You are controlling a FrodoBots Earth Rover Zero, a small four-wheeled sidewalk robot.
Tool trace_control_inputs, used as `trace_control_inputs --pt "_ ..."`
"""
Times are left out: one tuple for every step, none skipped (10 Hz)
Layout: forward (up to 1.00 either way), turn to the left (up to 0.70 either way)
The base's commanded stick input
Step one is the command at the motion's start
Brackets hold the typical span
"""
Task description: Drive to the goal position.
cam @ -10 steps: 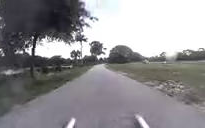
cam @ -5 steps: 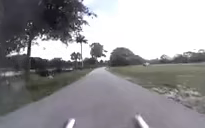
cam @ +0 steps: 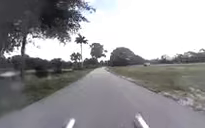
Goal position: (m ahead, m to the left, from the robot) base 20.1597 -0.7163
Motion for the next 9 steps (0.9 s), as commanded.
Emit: trace_control_inputs --pt "0.85 0.0" --pt "0.85 0.0" --pt "0.85 0.0" --pt "0.85 0.0" --pt "0.85 0.0" --pt "0.85 0.0" --pt "0.85 0.0" --pt "0.85 0.0" --pt "0.85 0.0"
